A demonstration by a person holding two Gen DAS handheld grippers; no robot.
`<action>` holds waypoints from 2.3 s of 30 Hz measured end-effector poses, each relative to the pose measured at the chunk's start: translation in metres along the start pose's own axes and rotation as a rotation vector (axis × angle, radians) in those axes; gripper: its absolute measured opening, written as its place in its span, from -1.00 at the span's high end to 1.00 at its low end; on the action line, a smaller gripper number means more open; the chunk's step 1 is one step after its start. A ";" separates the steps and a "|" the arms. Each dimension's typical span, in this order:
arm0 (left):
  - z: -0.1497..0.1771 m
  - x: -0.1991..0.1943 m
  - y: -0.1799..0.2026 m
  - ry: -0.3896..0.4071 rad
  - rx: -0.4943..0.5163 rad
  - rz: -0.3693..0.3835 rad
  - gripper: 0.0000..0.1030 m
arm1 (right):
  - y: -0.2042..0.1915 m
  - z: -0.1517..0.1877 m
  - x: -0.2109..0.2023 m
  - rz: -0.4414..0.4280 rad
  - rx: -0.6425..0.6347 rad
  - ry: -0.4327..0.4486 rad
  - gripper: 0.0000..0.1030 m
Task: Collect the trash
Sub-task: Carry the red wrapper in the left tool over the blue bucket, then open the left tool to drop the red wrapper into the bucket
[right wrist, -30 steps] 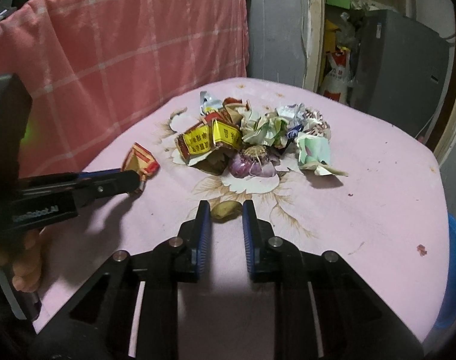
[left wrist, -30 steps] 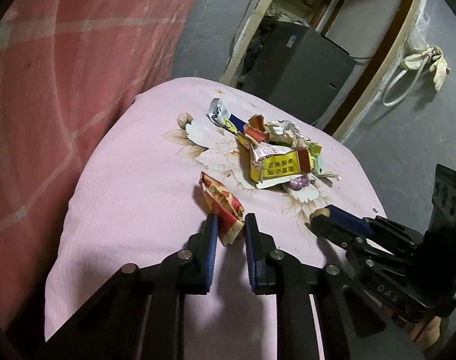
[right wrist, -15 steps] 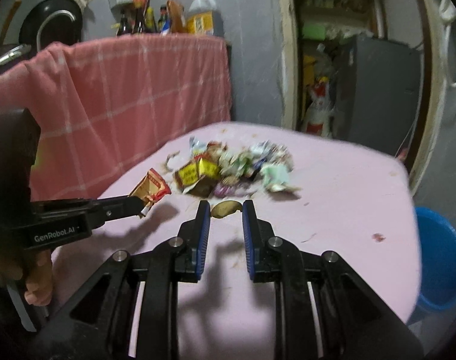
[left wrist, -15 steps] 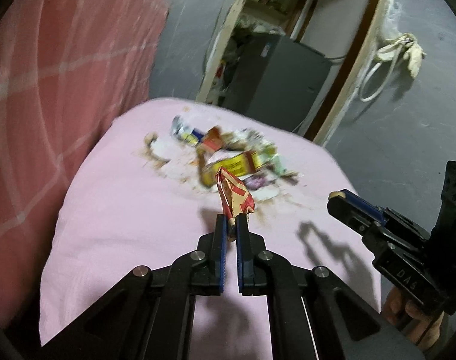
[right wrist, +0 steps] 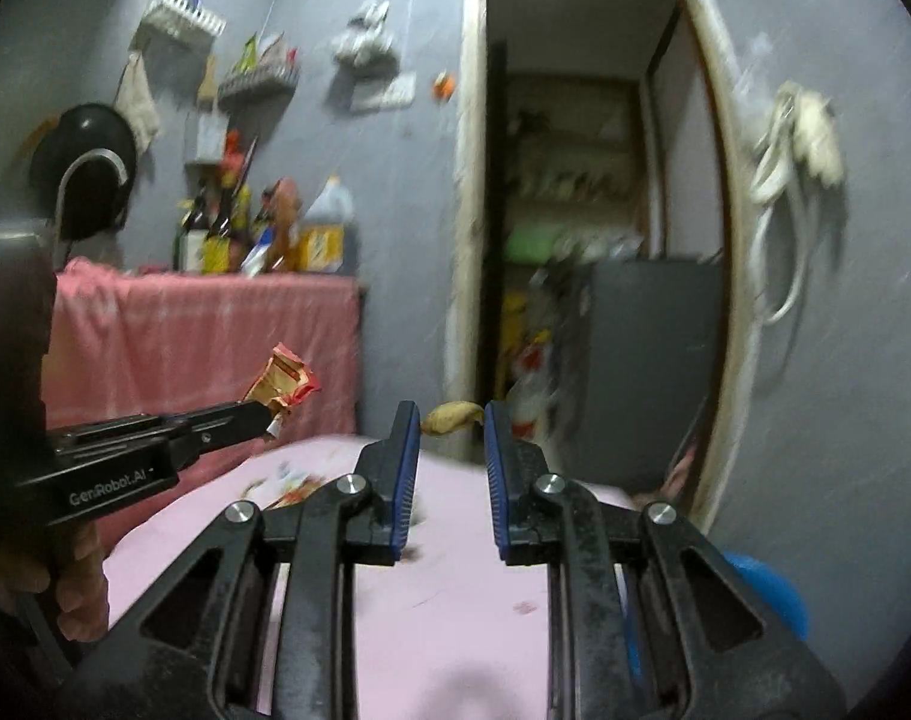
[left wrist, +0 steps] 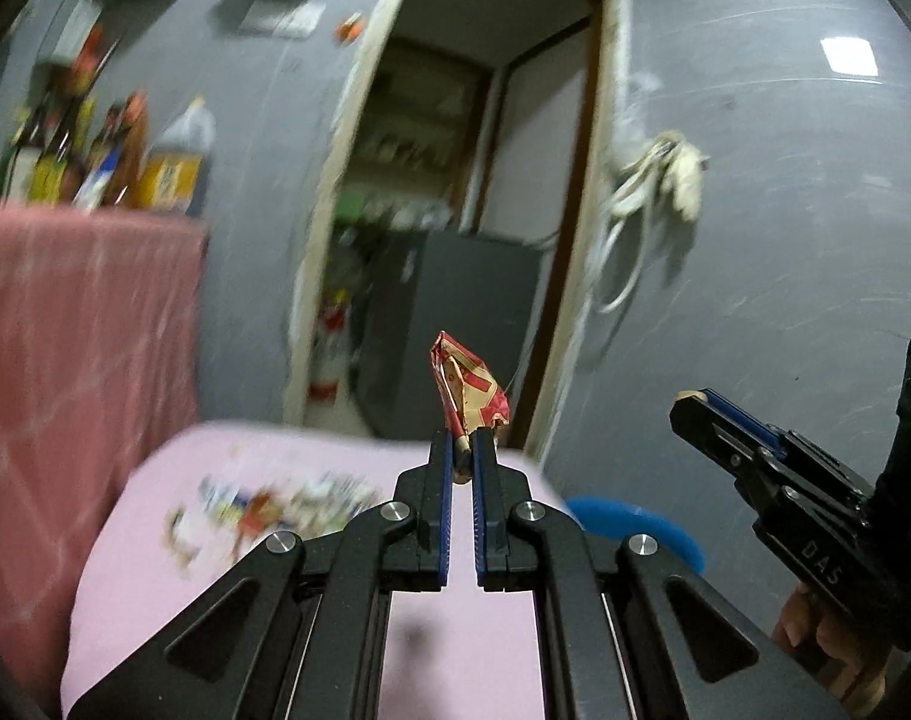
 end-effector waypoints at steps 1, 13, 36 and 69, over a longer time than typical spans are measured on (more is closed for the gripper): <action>-0.010 0.001 0.009 0.025 0.014 0.011 0.92 | 0.006 -0.007 -0.005 0.017 -0.006 0.025 0.58; -0.052 0.060 0.112 0.107 0.103 0.191 0.92 | 0.103 -0.042 -0.047 0.233 -0.036 0.164 0.58; 0.113 0.258 0.188 -0.564 0.055 0.338 0.91 | 0.252 0.113 0.000 0.372 0.296 -0.231 0.57; 0.117 0.260 0.171 -0.603 -0.066 0.328 0.04 | 0.272 0.100 -0.018 0.437 0.375 -0.219 -0.24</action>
Point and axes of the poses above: each gripper's, at about its wrist camera, not at the fingertips, and x roughly the way its jaws point, y to its right, z to its underside, the point moved 10 cm from there along x, roughly the way its jaws point, and after that the axes turned 8 degrees about x, right-handed, at the moved point
